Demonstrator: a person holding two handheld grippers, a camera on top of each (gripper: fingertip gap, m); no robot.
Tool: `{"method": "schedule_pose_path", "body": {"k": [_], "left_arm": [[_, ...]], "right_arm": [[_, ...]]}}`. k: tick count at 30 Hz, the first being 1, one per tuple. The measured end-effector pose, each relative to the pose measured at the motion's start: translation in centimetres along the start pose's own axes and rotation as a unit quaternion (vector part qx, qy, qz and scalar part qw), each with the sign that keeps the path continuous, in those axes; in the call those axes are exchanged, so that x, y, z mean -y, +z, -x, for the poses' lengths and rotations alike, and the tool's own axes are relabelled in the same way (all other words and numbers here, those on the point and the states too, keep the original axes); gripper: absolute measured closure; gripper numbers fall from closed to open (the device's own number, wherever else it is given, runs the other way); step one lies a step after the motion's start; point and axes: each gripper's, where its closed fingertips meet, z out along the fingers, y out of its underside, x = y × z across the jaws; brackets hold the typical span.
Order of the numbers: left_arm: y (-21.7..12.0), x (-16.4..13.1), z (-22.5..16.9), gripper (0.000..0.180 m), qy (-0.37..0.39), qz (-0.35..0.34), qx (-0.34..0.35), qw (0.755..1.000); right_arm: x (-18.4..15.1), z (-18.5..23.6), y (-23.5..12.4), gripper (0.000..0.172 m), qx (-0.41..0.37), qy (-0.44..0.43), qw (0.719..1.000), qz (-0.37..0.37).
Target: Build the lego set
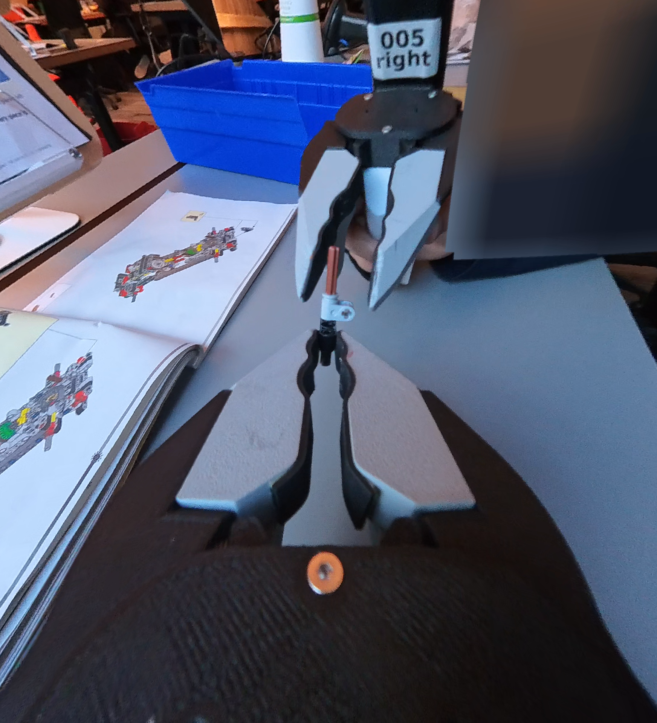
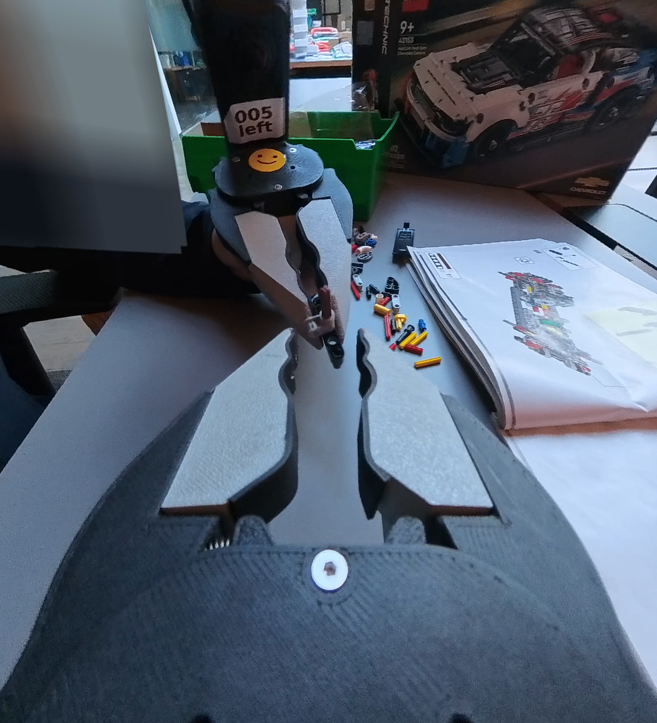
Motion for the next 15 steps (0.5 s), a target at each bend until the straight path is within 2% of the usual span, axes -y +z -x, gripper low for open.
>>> {"method": "schedule_pose_path", "body": {"k": [4,7,12,15], "left_arm": [[0.1,0.4,-1.0,0.176,-0.005,-0.012,-0.028,1.000],[0.1,0.4,-0.9,0.176,-0.007,-0.013,-0.024,1.000],[-0.5,0.9,0.8,0.176,-0.047,-0.036,0.012,0.998],[-1.0,0.5,3.1,0.175,-0.083,-0.037,0.063,0.994]], "right_arm": [[0.0,0.8,0.2,0.147,0.015,-0.018,1.000,0.002],[0.0,1.1,0.2,0.145,0.018,-0.020,1.000,0.001],[-0.3,-0.6,0.2,0.140,-0.026,0.018,0.999,-0.001],[-0.9,-1.8,0.1,0.140,-0.057,0.040,0.998,0.006]]}}
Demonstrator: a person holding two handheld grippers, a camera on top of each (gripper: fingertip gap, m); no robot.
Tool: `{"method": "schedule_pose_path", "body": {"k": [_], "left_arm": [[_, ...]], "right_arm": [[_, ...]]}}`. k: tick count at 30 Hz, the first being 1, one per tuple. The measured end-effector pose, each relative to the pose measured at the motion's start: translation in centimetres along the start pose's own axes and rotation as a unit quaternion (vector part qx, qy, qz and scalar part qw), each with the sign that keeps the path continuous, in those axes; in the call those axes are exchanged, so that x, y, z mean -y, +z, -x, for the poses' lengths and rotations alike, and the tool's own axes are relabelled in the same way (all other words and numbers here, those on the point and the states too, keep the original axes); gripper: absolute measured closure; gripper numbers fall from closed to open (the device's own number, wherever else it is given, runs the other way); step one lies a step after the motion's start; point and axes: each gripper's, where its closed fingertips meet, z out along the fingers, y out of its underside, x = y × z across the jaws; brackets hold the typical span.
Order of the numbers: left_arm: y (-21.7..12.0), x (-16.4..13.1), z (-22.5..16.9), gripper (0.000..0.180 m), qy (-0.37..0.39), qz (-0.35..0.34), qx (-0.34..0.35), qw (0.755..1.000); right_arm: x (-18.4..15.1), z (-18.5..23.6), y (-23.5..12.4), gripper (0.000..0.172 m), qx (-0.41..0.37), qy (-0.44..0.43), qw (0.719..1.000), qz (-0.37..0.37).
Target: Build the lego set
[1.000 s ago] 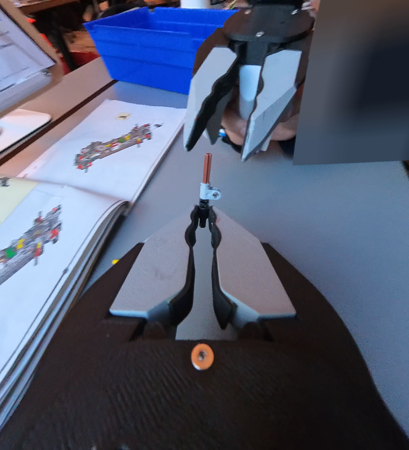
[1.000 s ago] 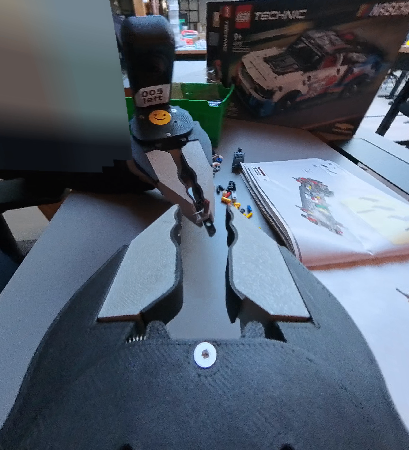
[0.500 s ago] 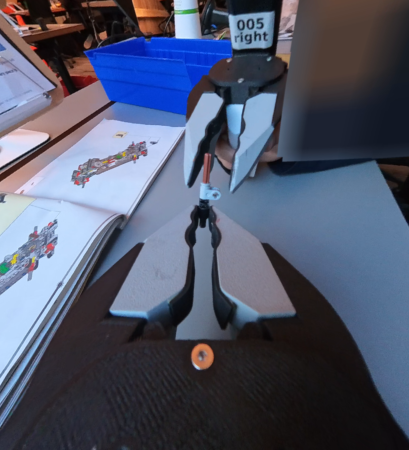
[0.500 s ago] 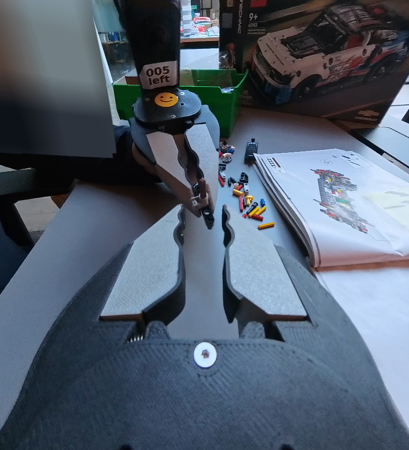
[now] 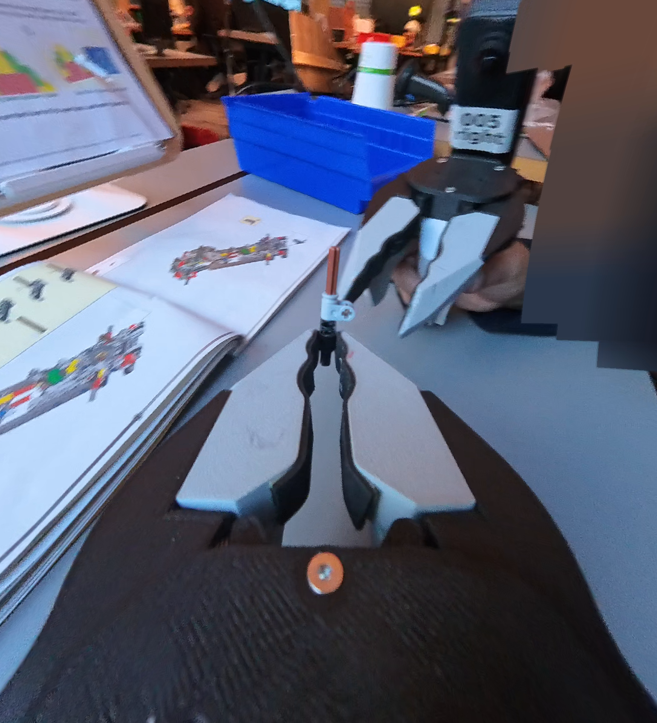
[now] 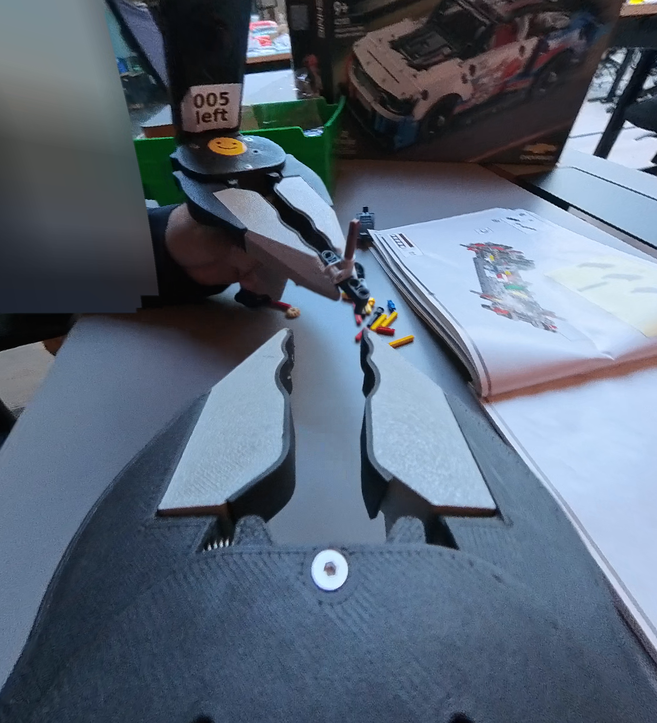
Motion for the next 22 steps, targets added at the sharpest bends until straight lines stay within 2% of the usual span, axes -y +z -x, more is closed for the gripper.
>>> {"method": "schedule_pose_path", "body": {"k": [2,6,12,22], "left_arm": [[-0.1,-0.6,1.7,0.175,-0.024,0.016,0.036,0.999],[-0.2,-0.6,1.6,0.176,-0.039,0.014,0.030,0.999],[0.8,-1.2,-1.2,0.176,-0.037,0.033,-0.037,0.998],[0.9,-1.3,-2.7,0.176,-0.111,0.029,-0.106,0.988]], "right_arm": [[-0.4,-0.6,0.0,0.141,-0.011,0.012,1.000,0.007],[-0.4,-0.6,0.0,0.142,-0.014,0.010,1.000,0.009],[-1.1,0.3,0.6,0.140,-0.007,-0.028,0.999,0.037],[-0.9,0.3,0.3,0.151,0.000,-0.026,0.999,0.027]]}}
